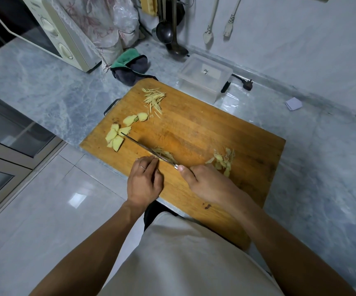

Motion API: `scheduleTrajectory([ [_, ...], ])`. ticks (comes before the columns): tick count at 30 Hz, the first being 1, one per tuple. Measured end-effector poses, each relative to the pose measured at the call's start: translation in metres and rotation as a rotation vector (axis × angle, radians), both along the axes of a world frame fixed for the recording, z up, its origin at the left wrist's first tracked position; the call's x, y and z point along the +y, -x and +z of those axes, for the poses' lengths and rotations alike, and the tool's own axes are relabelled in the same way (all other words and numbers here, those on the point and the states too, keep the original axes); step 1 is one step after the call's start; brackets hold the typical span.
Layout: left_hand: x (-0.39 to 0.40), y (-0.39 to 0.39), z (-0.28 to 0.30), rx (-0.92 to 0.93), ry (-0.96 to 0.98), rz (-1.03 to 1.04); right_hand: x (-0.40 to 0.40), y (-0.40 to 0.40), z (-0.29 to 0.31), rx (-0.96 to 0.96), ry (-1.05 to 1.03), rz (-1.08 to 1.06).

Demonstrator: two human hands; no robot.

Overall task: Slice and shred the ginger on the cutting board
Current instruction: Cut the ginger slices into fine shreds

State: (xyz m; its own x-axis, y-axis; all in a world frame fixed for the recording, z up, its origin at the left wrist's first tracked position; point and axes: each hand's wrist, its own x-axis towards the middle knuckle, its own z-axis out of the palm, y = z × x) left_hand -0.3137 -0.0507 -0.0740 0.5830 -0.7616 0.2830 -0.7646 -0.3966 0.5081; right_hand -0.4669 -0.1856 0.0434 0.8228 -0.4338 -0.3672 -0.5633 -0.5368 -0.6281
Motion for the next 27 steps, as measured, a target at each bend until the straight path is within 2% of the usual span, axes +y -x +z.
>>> scheduleTrajectory([
  [27,-0.0015,0.0002,-0.0005,-0.011,0.005,0.004,-0.0019,-0.0041,-0.0019,-0.007,0.008,0.006],
])
